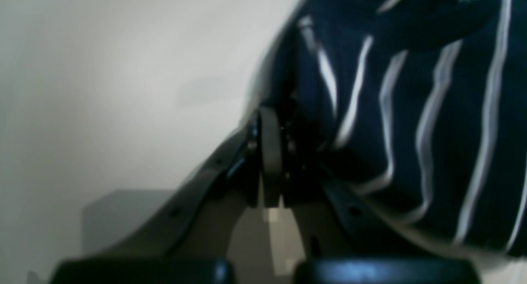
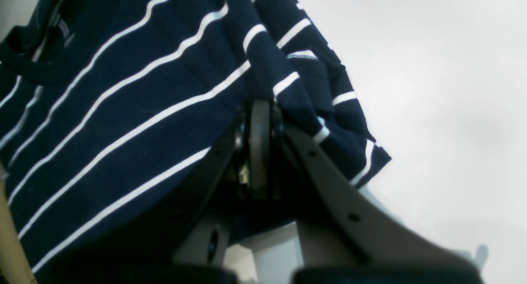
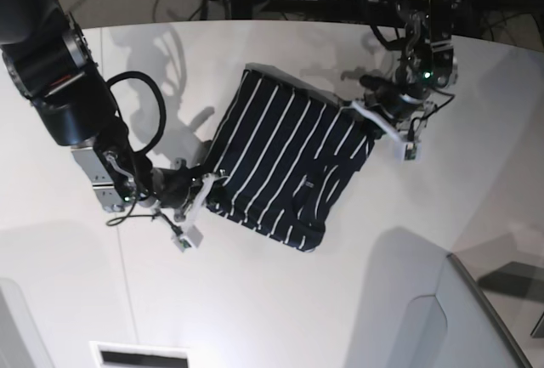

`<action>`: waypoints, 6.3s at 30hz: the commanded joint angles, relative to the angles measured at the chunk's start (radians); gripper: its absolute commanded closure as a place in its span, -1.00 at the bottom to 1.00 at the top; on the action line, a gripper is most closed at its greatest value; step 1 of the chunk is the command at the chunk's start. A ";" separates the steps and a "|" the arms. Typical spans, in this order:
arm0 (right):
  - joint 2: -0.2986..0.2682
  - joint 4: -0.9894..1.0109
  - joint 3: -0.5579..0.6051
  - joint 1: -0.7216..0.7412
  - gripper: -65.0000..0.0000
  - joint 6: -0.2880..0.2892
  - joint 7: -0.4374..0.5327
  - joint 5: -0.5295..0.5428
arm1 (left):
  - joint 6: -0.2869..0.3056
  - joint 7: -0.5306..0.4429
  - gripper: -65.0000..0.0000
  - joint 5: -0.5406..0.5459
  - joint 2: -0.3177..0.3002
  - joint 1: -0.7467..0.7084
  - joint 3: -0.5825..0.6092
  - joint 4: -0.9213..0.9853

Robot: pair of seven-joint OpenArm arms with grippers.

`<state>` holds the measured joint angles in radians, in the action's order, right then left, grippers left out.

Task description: Layout the t-shirt on the table in an organized manner, then fold the t-shirt properly

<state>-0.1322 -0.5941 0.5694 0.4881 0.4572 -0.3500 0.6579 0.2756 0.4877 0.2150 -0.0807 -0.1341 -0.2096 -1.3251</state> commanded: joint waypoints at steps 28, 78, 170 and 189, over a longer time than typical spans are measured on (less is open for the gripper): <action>-0.183 -0.436 -0.084 -0.268 1.00 -0.314 -0.137 -0.010 | 0.004 -0.025 1.00 -0.205 0.029 0.327 0.049 0.276; -0.269 -1.058 -0.087 -0.539 1.00 -0.654 -0.369 -0.010 | 0.004 -0.189 1.00 -0.197 0.066 0.488 0.128 0.322; -0.202 -0.919 -0.130 -0.668 1.00 -0.547 -0.329 -0.192 | 0.006 -0.168 1.00 -0.203 0.086 0.268 0.243 0.241; -0.291 -1.105 -0.322 -0.791 1.00 -0.548 -0.398 -0.195 | 0.004 -0.159 1.00 -0.203 -0.078 -0.180 0.114 -0.362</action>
<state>-0.4076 -1.6840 0.2569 -0.3008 -0.0891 -0.7578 0.4660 0.2836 0.3531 0.0040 -0.1528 -0.3225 -0.0921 -1.6714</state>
